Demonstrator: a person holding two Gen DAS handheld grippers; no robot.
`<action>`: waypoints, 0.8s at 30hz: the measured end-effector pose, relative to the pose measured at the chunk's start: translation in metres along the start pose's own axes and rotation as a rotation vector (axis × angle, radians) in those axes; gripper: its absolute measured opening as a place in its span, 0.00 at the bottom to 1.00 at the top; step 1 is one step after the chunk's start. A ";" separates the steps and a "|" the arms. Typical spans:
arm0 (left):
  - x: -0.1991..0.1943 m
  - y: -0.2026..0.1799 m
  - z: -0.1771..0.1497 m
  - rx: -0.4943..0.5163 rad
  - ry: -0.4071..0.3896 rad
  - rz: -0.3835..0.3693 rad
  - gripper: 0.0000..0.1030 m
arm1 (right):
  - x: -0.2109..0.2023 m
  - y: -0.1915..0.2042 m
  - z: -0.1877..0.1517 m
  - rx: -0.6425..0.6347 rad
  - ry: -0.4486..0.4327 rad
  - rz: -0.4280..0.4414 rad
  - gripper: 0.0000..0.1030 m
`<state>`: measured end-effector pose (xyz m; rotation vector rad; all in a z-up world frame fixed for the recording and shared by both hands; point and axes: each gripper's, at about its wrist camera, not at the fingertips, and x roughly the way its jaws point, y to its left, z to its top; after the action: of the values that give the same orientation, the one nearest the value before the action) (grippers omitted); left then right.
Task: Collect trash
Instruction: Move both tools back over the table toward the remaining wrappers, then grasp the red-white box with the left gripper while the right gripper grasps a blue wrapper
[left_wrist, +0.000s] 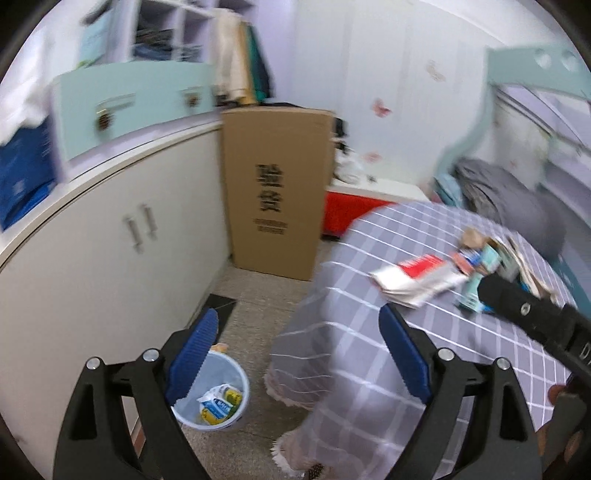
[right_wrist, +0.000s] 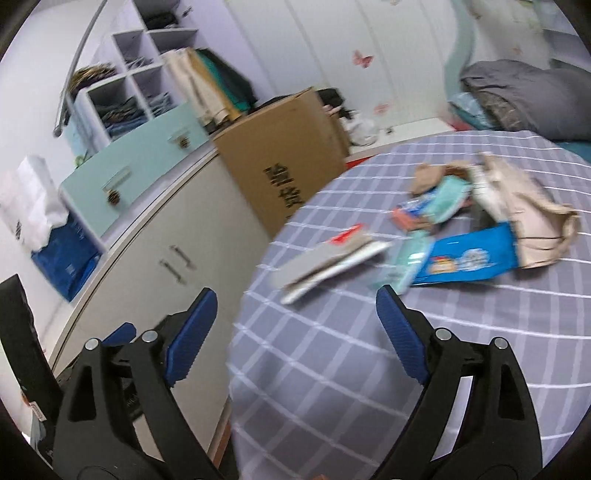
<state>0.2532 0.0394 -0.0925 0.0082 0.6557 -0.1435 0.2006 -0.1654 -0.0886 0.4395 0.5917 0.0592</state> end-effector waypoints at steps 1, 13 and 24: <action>0.003 -0.009 0.000 0.023 0.005 -0.015 0.84 | -0.004 -0.008 0.000 0.011 -0.009 -0.014 0.86; 0.055 -0.107 0.002 0.381 0.033 -0.005 0.84 | -0.014 -0.101 -0.001 0.235 0.001 -0.022 0.84; 0.076 -0.119 0.011 0.366 0.085 -0.061 0.40 | 0.023 -0.129 0.014 0.344 0.085 0.022 0.46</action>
<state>0.3036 -0.0894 -0.1256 0.3481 0.7080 -0.3219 0.2185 -0.2841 -0.1439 0.7803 0.6833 -0.0036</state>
